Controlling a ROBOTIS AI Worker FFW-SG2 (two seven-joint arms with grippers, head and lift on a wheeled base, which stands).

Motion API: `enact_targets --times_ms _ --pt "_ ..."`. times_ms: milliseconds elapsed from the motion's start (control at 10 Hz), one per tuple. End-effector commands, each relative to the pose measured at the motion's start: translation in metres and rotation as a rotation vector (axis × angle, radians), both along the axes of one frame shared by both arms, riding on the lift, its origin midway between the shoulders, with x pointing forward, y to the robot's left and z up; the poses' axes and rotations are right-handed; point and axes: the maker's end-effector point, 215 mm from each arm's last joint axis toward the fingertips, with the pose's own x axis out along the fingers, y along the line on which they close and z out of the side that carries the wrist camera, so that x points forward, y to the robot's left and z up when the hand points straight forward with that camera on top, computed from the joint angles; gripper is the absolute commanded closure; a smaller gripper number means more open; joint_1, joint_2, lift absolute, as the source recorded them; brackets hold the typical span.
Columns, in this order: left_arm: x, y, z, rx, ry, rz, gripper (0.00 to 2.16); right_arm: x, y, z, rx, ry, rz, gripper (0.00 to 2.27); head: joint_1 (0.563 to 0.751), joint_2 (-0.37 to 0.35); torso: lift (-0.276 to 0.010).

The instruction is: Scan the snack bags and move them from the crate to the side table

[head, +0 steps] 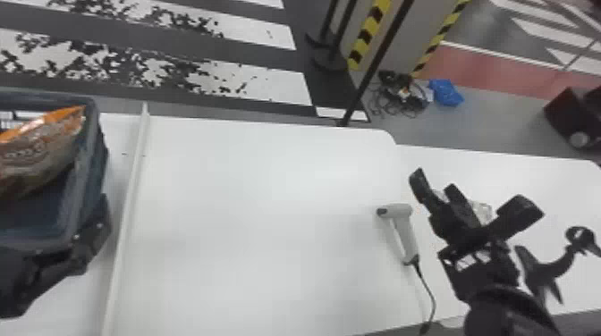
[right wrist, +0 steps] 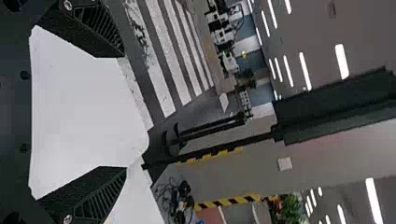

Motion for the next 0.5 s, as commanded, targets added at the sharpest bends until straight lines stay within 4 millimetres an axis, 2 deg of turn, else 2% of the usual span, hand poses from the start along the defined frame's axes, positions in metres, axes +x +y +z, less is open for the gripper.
enact_targets --times_ms 0,100,200,300,400 --pt "0.004 0.001 -0.001 0.004 0.005 -0.001 0.08 -0.004 0.098 0.022 -0.080 -0.088 0.126 0.07 0.695 -0.350 -0.087" --pt "0.006 0.001 -0.005 0.005 0.014 0.009 0.08 -0.012 0.151 0.030 -0.111 -0.135 0.190 0.07 0.695 -0.350 -0.087" --pt "0.006 -0.001 -0.004 0.001 0.012 0.007 0.08 -0.022 0.187 0.029 -0.110 -0.154 0.235 0.06 0.695 -0.278 -0.087" --pt "0.002 -0.004 -0.001 -0.005 0.007 -0.006 0.08 -0.039 0.216 0.041 -0.126 -0.211 0.264 0.07 0.695 -0.217 -0.087" --pt "-0.003 -0.005 0.005 -0.013 -0.011 -0.005 0.08 -0.052 0.236 0.056 -0.144 -0.275 0.278 0.07 0.695 -0.197 -0.087"
